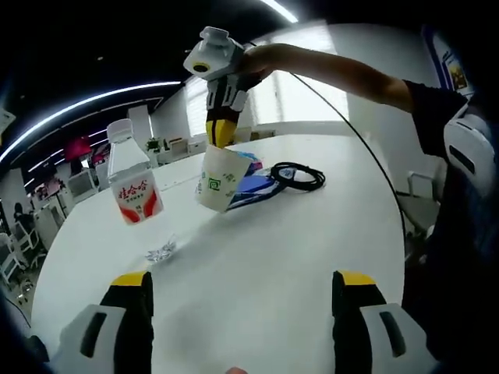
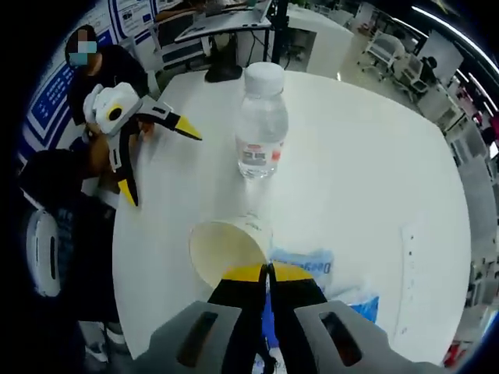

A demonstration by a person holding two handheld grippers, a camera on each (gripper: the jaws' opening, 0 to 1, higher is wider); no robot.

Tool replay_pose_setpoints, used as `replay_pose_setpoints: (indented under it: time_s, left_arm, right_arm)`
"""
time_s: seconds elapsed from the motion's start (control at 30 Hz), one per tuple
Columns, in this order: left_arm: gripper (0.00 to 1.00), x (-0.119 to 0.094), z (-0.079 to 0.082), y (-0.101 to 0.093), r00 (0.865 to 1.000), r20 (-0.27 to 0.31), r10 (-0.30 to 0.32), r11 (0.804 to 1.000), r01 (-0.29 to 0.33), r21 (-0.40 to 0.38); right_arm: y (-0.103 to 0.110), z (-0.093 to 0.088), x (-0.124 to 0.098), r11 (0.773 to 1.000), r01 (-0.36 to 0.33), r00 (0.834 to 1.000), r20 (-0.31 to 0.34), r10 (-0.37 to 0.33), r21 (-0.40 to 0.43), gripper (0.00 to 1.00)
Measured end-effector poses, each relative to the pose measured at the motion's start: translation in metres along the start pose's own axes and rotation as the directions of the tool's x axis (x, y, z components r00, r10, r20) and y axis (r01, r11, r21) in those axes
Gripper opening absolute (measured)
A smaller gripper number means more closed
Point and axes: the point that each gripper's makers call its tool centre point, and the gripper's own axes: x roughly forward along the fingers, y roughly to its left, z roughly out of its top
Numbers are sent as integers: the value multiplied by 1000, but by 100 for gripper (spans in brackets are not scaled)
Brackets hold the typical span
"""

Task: Arrange the tabletop items into an orderly group along one side of the table until the central work area is clear of visible clutter.

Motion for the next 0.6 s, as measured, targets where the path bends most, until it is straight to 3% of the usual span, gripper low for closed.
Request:
replay_pose_setpoints:
  time_s: [0.6]
  left_arm:
    - [94, -6, 2, -5, 1000, 19, 15, 1000, -15, 7]
  right_arm:
    - [-6, 9, 3, 999, -37, 992, -118, 35, -13, 0]
